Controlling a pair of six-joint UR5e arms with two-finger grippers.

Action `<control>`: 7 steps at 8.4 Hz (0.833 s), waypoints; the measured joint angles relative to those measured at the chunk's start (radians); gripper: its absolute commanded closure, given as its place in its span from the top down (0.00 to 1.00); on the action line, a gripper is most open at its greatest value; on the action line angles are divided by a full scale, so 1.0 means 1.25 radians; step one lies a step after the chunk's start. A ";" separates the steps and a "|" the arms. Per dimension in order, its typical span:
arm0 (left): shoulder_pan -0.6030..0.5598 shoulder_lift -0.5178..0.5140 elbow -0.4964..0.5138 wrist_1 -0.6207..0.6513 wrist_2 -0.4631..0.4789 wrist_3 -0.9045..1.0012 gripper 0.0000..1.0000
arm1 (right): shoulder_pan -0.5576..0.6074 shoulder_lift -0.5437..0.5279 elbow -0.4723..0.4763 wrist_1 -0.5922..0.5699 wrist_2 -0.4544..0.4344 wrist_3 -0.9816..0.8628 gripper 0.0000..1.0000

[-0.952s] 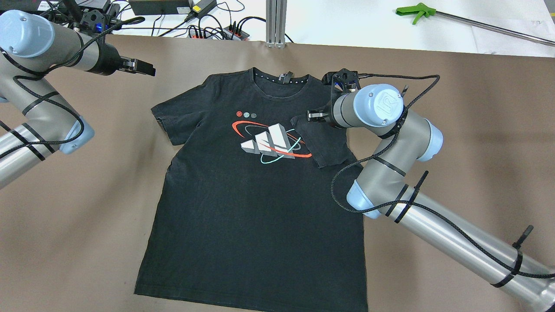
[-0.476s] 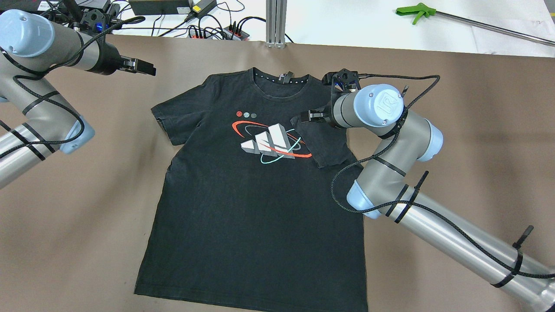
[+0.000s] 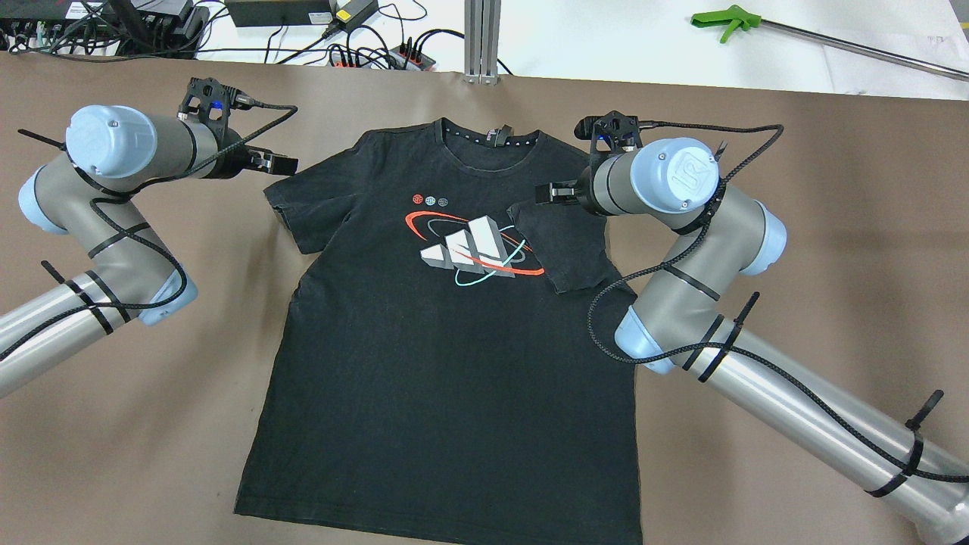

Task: Fold clothes
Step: 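Position the left gripper at the sleeve nearest it while the right gripper holds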

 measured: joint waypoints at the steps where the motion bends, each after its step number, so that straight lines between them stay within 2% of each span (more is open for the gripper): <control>1: 0.003 0.001 0.030 -0.037 0.002 0.002 0.94 | 0.002 0.000 0.000 0.000 0.000 0.002 0.94; 7: 0.017 -0.016 0.099 -0.067 0.006 0.009 0.94 | 0.003 -0.005 0.000 0.002 -0.001 0.004 0.94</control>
